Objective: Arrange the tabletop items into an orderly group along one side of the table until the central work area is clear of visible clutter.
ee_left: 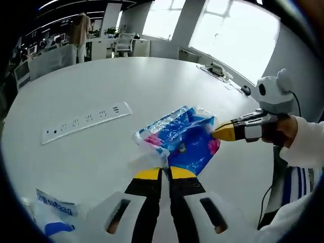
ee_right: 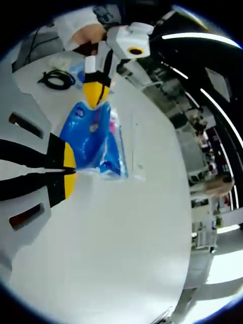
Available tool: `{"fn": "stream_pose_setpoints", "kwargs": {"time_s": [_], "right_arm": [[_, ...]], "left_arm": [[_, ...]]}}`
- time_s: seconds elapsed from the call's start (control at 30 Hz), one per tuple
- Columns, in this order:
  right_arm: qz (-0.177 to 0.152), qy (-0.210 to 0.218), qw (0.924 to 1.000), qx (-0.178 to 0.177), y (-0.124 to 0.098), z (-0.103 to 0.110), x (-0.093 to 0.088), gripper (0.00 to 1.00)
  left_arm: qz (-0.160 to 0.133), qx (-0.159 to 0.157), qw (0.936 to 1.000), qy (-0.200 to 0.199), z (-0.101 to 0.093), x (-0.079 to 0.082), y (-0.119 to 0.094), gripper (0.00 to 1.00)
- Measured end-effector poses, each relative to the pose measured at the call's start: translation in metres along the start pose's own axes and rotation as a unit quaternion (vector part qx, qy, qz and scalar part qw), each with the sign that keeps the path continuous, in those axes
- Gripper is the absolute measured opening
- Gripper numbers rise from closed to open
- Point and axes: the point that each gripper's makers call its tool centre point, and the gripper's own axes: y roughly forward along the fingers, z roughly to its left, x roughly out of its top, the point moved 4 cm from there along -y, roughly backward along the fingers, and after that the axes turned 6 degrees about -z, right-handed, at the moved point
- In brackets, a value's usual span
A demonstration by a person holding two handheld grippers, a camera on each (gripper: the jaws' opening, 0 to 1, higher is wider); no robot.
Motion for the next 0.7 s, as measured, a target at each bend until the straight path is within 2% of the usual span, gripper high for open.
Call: {"fn": "stream_pose_setpoints", "kwargs": {"time_s": [0.1, 0.3, 0.43, 0.53, 0.7], "right_arm": [[0.013, 0.004, 0.9999, -0.006, 0.011, -0.002, -0.008, 0.0], [0.027, 0.006, 0.9996, -0.008, 0.032, -0.005, -0.018, 0.0], [0.031, 0.011, 0.9994, -0.009, 0.042, -0.007, -0.021, 0.0], [0.036, 0.033, 0.9987, -0.016, 0.047, -0.013, -0.023, 0.0], [0.036, 0.023, 0.999, -0.014, 0.052, -0.012, -0.021, 0.0]], "left_arm": [[0.015, 0.006, 0.9998, -0.014, 0.005, -0.011, 0.01, 0.02], [0.036, 0.02, 0.999, -0.016, 0.016, -0.025, 0.022, 0.04], [0.034, 0.026, 0.9987, -0.027, 0.023, -0.027, 0.028, 0.05], [0.032, 0.025, 0.9987, -0.033, 0.026, -0.027, 0.032, 0.04], [0.029, 0.03, 0.9984, -0.038, 0.028, -0.029, 0.037, 0.05]]}}
